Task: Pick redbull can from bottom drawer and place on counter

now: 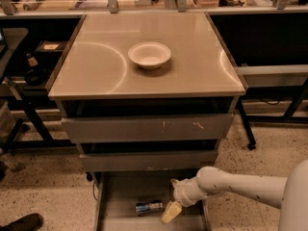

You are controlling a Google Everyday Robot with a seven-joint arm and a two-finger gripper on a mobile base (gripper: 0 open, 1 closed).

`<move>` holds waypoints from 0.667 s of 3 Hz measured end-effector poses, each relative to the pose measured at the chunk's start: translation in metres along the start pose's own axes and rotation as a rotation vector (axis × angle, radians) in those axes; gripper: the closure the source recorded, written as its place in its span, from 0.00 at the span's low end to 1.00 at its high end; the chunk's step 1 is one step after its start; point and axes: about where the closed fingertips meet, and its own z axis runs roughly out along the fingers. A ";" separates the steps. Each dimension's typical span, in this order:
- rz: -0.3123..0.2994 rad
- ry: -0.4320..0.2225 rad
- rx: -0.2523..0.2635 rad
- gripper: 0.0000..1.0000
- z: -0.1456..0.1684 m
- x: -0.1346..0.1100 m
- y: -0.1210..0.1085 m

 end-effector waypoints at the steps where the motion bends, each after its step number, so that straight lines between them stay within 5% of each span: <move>1: 0.000 0.000 0.000 0.00 0.000 0.000 0.000; 2: 0.002 -0.019 -0.007 0.00 0.013 0.002 0.002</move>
Offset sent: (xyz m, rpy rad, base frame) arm -0.0015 0.0160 -0.0265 0.0512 -0.0045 -0.0077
